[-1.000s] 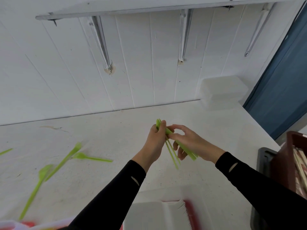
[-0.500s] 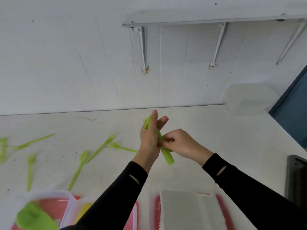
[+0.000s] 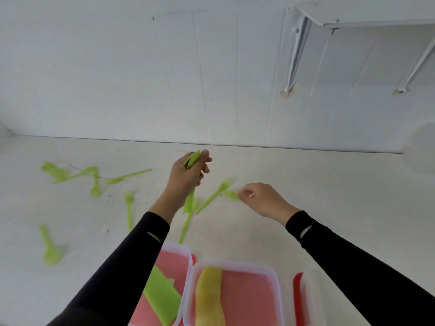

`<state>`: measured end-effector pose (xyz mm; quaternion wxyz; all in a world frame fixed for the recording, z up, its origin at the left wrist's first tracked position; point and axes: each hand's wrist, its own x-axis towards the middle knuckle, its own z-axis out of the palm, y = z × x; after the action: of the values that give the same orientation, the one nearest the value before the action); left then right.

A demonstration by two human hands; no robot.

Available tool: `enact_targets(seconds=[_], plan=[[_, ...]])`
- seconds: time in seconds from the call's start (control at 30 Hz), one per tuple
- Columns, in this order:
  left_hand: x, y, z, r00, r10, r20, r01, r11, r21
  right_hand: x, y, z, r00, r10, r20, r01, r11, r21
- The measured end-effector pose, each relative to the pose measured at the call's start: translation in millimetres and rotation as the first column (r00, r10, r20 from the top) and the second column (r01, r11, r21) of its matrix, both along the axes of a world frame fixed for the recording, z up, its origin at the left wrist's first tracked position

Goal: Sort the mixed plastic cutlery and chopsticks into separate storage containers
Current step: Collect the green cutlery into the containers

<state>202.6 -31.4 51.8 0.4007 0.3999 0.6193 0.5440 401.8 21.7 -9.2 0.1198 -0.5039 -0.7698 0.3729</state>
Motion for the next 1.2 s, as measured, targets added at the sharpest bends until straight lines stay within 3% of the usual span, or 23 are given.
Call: enact_targets(seconds=[0.07,0.17,0.23,0.37,0.43,0.47,0.5,0.57,0.63,0.67,0.73,0.8,0.87,0.93,1.0,1.1,1.2], plan=[[-30.9,2.4,-16.5,0.963,-0.073,-0.261,0.039,0.990,-0.132,-10.1,8.7,-19.2,0.986,-0.014,0.169,0.001,0.997,0.077],[-56.8,6.4,-54.4,0.820,-0.144,-0.554,-0.021,0.959,-0.282,-25.0,12.0,-44.6,0.922,0.049,0.384,-0.092,0.991,0.093],[-64.1,8.9,-77.4,0.742,-0.213,-0.635,-0.043,0.931,-0.363,-32.5,10.8,-58.1,0.871,0.025,0.490,-0.127,0.976,0.176],[-61.2,12.3,-101.1,0.640,-0.394,-0.660,0.000,0.858,-0.513,-40.2,10.0,-67.8,0.804,-0.087,0.589,-0.145,0.931,0.336],[-62.8,14.7,-106.0,0.631,-0.437,-0.641,0.042,0.844,-0.535,-47.2,10.1,-65.4,0.835,-0.145,0.532,-0.041,0.946,0.322],[-64.1,15.5,-106.1,0.650,-0.446,-0.616,0.072,0.843,-0.533,-51.9,9.0,-62.2,0.884,-0.206,0.419,0.089,0.955,0.282],[-67.5,16.8,-104.9,0.673,-0.453,-0.584,0.104,0.840,-0.533,-59.8,9.4,-59.3,0.916,-0.291,0.275,0.241,0.950,0.200],[-77.0,17.4,-99.1,0.697,-0.459,-0.551,0.136,0.839,-0.526,-78.6,13.5,-52.6,0.889,-0.456,0.044,0.458,0.881,-0.123],[-91.5,15.9,-90.6,0.705,-0.421,-0.571,0.111,0.860,-0.498,-100.3,17.2,-48.0,0.855,-0.518,0.005,0.482,0.792,-0.376],[-95.8,14.8,-84.6,0.712,-0.391,-0.584,0.098,0.878,-0.468,-107.1,16.9,-46.5,0.868,-0.495,0.031,0.464,0.788,-0.405],[-115.7,7.3,-71.9,0.758,-0.307,-0.575,0.074,0.917,-0.392,-127.8,14.2,-48.7,0.905,-0.409,0.119,0.426,0.858,-0.287],[-134.8,-2.9,-59.0,0.868,-0.230,-0.440,0.092,0.945,-0.313,-143.2,10.1,-50.0,0.911,-0.364,0.194,0.395,0.906,-0.156],[-152.4,-15.2,-47.6,0.980,-0.145,-0.138,0.111,0.967,-0.230,-156.0,7.2,-47.5,0.901,-0.369,0.229,0.402,0.907,-0.121],[-172.1,-26.6,-43.5,0.999,-0.044,0.029,0.049,0.985,-0.167,-169.5,4.6,-41.7,0.911,-0.367,0.188,0.395,0.907,-0.146],[-187.3,-35.6,-45.3,0.991,0.047,0.124,-0.030,0.990,-0.135,-184.2,0.7,-32.1,0.947,-0.318,0.042,0.320,0.924,-0.208],[-199.3,-48.9,-52.9,0.910,0.160,0.383,-0.125,0.986,-0.115,-210.0,-19.9,-9.3,0.942,-0.180,-0.285,0.066,0.927,-0.369],[-204.7,-61.9,-58.9,0.806,0.238,0.542,-0.214,0.971,-0.108,-231.5,-45.7,9.7,0.902,-0.092,-0.422,-0.070,0.933,-0.353]])
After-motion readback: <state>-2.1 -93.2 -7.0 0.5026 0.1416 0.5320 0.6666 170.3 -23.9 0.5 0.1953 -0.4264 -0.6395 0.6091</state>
